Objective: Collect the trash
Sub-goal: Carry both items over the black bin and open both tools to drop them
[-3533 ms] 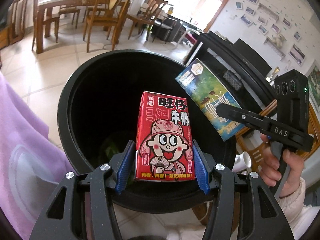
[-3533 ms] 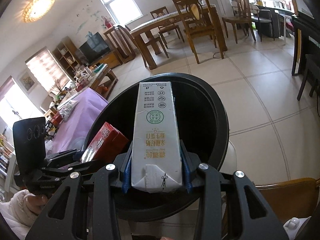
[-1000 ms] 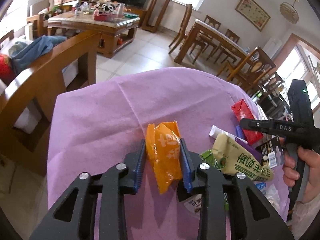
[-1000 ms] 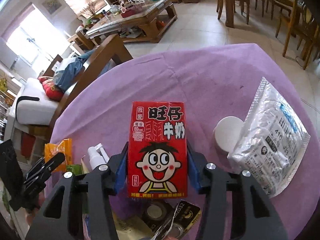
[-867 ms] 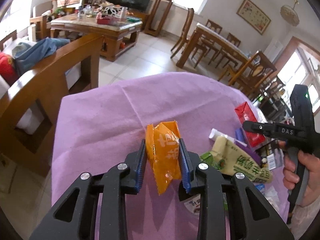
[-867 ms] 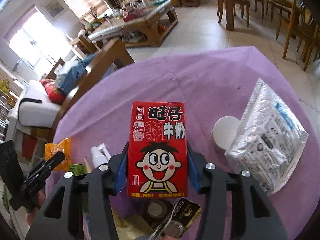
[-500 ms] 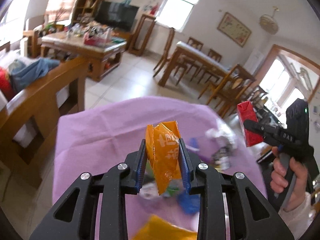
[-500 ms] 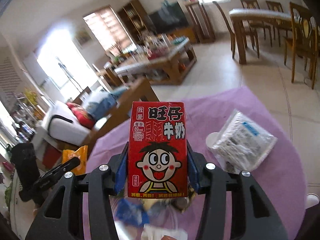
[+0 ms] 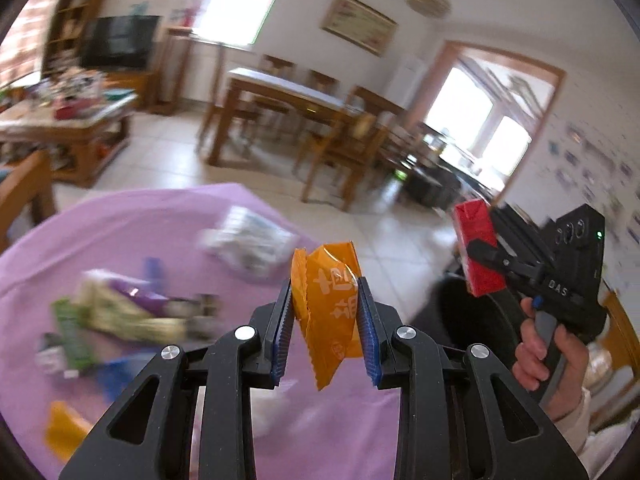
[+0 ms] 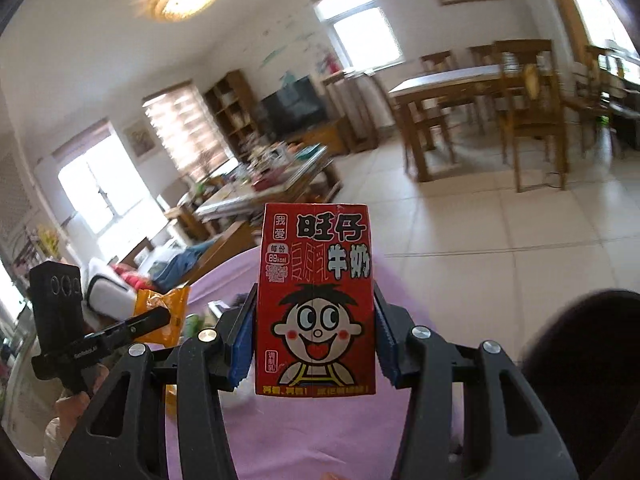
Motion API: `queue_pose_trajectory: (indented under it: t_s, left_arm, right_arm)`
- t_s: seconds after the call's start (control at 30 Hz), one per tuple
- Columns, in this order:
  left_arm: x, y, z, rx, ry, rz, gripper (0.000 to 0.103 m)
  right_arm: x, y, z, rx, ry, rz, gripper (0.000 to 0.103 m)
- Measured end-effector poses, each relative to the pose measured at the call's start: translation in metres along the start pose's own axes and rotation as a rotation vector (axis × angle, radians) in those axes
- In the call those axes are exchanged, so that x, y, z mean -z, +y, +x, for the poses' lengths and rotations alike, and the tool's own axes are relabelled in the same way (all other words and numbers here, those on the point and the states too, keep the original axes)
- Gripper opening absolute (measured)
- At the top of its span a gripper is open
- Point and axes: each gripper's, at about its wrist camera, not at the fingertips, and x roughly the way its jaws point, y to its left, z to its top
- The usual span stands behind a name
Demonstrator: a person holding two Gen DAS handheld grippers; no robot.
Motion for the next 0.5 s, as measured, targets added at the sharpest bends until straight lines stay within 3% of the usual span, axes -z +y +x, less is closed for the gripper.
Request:
queue_pose_trajectory:
  t_s: [0.2,0.5]
  left_arm:
    - [0.02,-0.09,0.071,0.131,0.095,0.076,0.03]
    - [0.058,-0.176,0.166,0.256,0.228,0.147,0.03]
  right_arm:
    - [0.012,-0.069,-0.044,0.084,-0.054,0.099,0.049]
    - [0.043,-0.154,-0.08,0.207,-0.078,0.24,0.049]
